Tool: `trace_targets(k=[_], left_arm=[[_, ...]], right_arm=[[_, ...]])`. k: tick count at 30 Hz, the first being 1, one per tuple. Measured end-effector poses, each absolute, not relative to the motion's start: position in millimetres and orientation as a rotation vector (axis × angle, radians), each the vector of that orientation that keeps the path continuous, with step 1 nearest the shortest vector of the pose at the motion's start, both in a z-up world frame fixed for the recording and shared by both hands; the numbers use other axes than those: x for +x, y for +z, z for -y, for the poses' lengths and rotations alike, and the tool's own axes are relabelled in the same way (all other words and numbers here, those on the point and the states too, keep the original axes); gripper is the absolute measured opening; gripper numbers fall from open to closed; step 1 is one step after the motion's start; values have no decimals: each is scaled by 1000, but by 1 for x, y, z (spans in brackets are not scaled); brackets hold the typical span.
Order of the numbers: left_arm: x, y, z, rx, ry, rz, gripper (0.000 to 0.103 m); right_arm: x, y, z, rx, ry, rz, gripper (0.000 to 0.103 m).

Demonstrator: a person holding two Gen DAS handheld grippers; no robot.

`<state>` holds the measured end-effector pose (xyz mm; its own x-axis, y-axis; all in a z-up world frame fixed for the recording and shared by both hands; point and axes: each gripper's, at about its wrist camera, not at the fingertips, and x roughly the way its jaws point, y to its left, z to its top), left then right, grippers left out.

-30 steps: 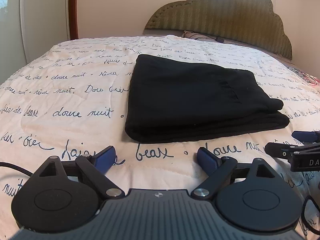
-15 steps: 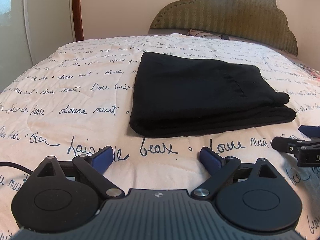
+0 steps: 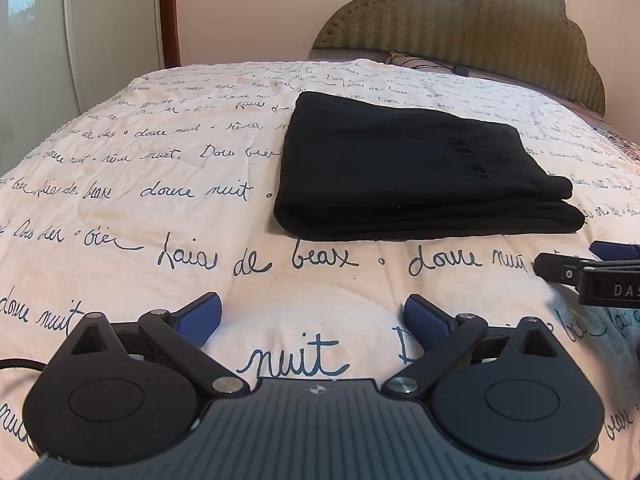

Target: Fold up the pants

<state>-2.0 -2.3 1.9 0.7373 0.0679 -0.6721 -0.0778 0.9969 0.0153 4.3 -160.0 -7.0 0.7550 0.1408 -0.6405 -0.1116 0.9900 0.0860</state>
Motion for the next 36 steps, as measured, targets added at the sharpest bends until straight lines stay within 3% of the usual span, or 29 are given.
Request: trace_targets(k=[36], left_arm=[[1,1,-23,-118,-35,-683,103]], right_arm=[[-13,-7,152,10,47,-703,103]])
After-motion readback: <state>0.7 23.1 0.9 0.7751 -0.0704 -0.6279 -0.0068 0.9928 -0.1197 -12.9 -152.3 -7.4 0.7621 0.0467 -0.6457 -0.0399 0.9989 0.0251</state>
